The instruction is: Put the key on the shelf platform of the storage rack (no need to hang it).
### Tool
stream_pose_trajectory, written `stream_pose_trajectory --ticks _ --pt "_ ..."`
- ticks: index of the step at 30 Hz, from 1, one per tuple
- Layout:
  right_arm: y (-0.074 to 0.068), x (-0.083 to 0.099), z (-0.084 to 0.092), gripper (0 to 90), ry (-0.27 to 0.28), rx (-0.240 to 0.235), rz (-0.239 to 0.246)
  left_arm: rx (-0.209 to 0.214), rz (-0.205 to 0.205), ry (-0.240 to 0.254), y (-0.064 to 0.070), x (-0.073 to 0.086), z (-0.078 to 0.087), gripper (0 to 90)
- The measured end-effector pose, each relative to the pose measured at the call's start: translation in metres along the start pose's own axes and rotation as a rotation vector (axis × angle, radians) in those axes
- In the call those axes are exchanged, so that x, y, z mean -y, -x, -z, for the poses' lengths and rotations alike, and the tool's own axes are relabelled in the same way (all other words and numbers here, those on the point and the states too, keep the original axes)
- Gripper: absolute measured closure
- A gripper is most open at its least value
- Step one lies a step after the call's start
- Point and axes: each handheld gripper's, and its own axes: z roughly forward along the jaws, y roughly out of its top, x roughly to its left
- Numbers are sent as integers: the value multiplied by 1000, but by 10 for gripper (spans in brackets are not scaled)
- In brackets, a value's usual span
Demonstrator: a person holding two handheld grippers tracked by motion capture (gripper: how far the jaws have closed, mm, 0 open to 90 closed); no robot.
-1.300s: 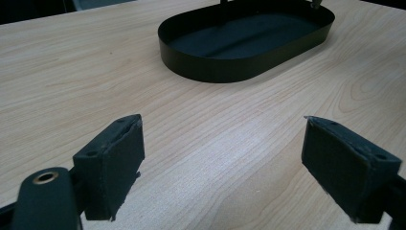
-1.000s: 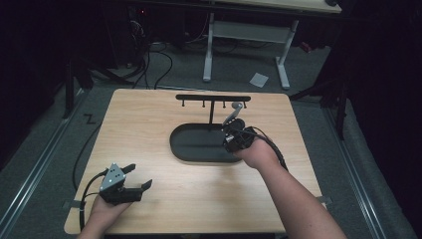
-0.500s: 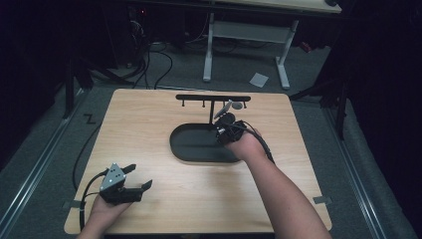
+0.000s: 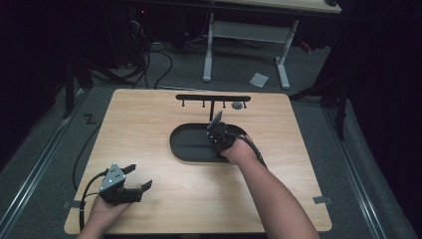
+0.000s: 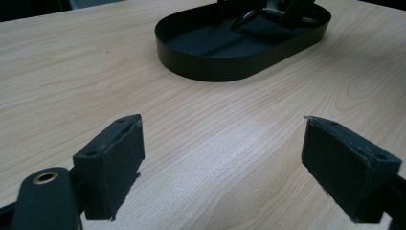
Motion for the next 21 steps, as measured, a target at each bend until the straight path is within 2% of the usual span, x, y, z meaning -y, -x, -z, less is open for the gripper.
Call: stream_pose_trajectory --ticks 6,13,16,17,21 --pt "5 1 -11 487 -22 6 -15 2 -4 -6 0 0 0 155" --pt "3 3 -18 481 -28 11 -15 3 -5 -6 1 0 0 155" --pt "2 3 -17 465 -15 9 -20 4 -5 -6 1 0 -1 155" --pt "1 2 -16 432 -7 11 -16 4 -5 -5 1 0 -1 155" --pt "4 2 -6 398 45 4 -37 3 -5 -6 1 0 -1 155"
